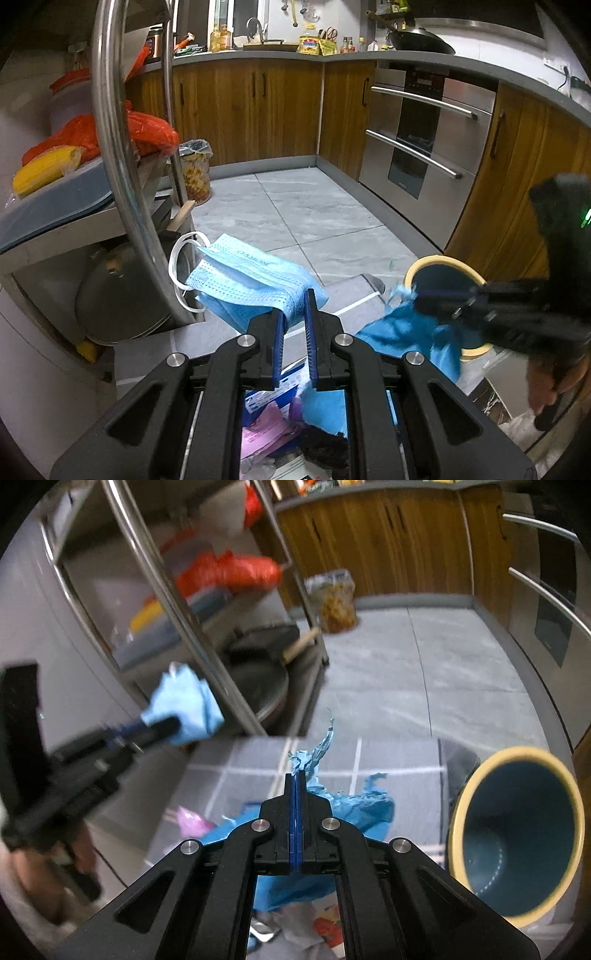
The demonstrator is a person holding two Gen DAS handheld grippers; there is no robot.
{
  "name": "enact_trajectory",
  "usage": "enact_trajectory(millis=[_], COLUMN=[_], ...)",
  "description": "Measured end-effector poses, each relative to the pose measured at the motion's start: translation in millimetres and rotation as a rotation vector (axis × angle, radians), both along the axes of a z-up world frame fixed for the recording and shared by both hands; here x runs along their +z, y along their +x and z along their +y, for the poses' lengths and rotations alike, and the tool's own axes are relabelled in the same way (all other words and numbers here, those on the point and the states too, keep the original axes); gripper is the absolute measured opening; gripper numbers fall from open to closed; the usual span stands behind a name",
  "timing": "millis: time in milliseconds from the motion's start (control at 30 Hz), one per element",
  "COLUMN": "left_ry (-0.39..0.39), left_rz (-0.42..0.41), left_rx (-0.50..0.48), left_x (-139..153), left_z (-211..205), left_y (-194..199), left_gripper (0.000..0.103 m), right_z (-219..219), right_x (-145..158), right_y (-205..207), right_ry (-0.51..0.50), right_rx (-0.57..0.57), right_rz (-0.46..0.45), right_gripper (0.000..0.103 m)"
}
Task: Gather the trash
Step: 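Carry the blue bag with the right tool over the yellow-rimmed bin, then open the right tool to drop the blue bag while the left tool drops the mask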
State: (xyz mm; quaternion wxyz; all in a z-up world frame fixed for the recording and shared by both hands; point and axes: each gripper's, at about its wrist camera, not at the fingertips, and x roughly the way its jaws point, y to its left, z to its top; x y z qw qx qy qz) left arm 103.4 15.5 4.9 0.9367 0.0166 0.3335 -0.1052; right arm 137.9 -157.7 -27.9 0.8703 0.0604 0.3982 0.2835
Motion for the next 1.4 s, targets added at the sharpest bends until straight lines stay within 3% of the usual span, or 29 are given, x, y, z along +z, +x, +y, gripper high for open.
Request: enact_trajectory(millis=[333, 567, 733, 900, 1133, 1400], left_ry=[0.014, 0.05, 0.011, 0.048, 0.126, 0.145], left_rz=[-0.019, 0.022, 0.095, 0.169, 0.256, 0.324], left_rx=[-0.123, -0.229, -0.322, -0.399, -0.417, -0.417], left_x=[5.0, -9.3, -24.2, -55.4, -98.5, -129.6], left_z=[-59.7, -116.0, -166.2, -223.4, -274.2, -300.9], left_y=[-3.1, -6.3, 7.8, 26.7, 56.9, 74.9], left_gripper=[0.01, 0.01, 0.01, 0.01, 0.01, 0.013], right_z=[-77.3, -130.1, -167.3, -205.0, -245.6, -262.8], right_x=[56.9, 58.0, 42.7, 12.7, -25.6, -49.6], right_y=[0.7, 11.4, 19.1, 20.1, 27.6, 37.8], right_ry=[0.079, 0.086, 0.05, 0.002, 0.044, 0.063], right_rx=[-0.138, -0.276, -0.37, -0.431, -0.487, -0.515], right_rz=[-0.173, -0.19, -0.166, -0.115, -0.029, 0.035], right_gripper=[0.001, 0.001, 0.001, 0.001, 0.001, 0.001])
